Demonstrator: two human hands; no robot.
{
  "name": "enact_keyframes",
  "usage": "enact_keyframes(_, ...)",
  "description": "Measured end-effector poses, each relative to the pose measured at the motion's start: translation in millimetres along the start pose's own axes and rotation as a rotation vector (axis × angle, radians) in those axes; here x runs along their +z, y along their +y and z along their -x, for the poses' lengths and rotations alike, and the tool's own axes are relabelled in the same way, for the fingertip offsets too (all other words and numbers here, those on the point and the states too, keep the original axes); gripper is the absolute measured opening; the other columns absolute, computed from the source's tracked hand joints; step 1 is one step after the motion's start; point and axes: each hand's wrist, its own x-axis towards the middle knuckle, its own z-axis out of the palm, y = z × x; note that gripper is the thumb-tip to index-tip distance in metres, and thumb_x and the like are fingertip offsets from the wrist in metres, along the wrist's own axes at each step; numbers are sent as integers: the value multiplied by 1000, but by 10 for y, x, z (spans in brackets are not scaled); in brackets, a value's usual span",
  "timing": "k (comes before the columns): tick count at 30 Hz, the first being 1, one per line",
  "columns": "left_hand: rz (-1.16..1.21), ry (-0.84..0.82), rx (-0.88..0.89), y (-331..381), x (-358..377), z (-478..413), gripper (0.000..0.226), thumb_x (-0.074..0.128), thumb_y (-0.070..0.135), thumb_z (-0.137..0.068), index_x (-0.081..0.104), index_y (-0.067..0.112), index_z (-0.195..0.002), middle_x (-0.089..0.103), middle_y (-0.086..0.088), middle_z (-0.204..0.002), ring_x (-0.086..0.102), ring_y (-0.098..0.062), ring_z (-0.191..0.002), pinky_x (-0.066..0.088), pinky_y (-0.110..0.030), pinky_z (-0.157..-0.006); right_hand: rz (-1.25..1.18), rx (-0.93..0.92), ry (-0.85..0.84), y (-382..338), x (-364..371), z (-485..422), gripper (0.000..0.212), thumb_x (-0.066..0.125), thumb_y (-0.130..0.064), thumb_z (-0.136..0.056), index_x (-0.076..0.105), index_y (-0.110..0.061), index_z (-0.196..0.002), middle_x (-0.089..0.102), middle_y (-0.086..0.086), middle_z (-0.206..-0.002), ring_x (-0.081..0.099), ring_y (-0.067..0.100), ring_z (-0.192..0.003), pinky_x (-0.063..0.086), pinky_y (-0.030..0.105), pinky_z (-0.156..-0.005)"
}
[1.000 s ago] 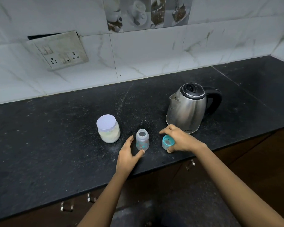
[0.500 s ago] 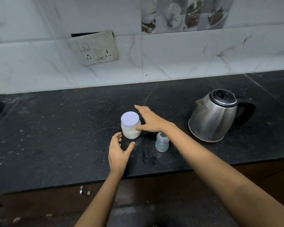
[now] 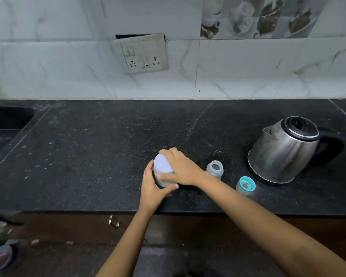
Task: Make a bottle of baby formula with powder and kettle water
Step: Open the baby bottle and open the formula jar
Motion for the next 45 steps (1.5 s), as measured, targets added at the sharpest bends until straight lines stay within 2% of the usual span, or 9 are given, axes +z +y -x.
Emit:
enact_keyframes(7, 66, 22, -18, 141, 48, -1, 94, 91, 27, -57, 33, 56, -125, 49, 24, -126, 48, 12, -112, 40, -3, -80, 352, 84, 139, -190, 58, 30, 106, 30, -85, -64, 37, -11, -140, 45, 13, -122, 50, 33, -98, 42, 43, -84)
enact_keyframes(15, 33, 24, -148, 131, 55, -94, 85, 88, 36, -44, 43, 61, -111, 60, 21, -113, 53, 10, -102, 43, -16, -76, 408, -129, 259, -95, 60, -97, 60, 57, -65, -72, 54, -8, -92, 52, 5, -89, 52, 25, -67, 32, 32, -58)
enact_keyframes(22, 51, 21, -181, 93, 66, -114, 87, 92, 31, -44, 48, 51, -117, 62, 20, -110, 55, 8, -100, 47, -19, -78, 370, -224, 232, -19, 39, -165, 59, 46, -63, -70, 55, -10, -95, 47, 0, -87, 40, 17, -66, 37, 36, -67)
enact_keyframes(27, -64, -93, -174, -15, 3, -206, 84, 92, 44, -38, 49, 53, -109, 59, 20, -113, 48, -18, -124, 48, -42, -96, 454, -524, -66, 42, -229, -233, 55, 48, -51, -71, 54, -15, -113, 51, 0, -100, 45, 19, -82, 35, 35, -75)
enact_keyframes(32, -153, -134, -167, -18, 58, -247, 57, 83, 48, -50, 60, 42, -103, 65, 28, -96, 55, 9, -105, 38, -39, -109, 66, -770, -263, -195, -445, -167, 16, 50, -22, -70, 63, -14, -76, 61, -5, -82, 52, 16, -80, 44, 40, -78)
enact_keyframes(35, -70, -124, -181, 13, 33, -222, 76, 87, 45, -45, 51, 48, -112, 61, 17, -109, 56, -10, -111, 51, -42, -92, 318, -566, -43, -185, -454, -152, 42, 53, -49, -81, 61, -18, -108, 57, -1, -107, 49, 19, -90, 44, 37, -78)
enact_keyframes(39, -9, -108, -131, 39, 2, -174, 86, 89, 44, -44, 45, 54, -118, 58, 22, -113, 49, -15, -119, 45, -42, -98, 779, -249, -325, -253, -408, -239, 78, 57, -65, -78, 39, -14, -133, 44, 10, -122, 58, 31, -88, 39, 35, -61)
enact_keyframes(42, -13, -103, -152, 89, -7, -160, 83, 90, 43, -46, 44, 55, -113, 58, 18, -112, 52, -12, -114, 49, -42, -92, 688, -385, -384, -249, -557, -295, 70, 68, -44, -74, 38, -23, -133, 41, 6, -122, 54, 29, -91, 45, 37, -64)
enact_keyframes(45, -30, -110, -121, 100, -19, -158, 84, 90, 42, -47, 43, 54, -116, 57, 20, -117, 52, -6, -114, 47, -41, -95, 182, -407, -363, -212, -871, -296, 70, 75, -19, -65, 39, -32, -124, 32, -3, -122, 46, 19, -103, 48, 33, -79)
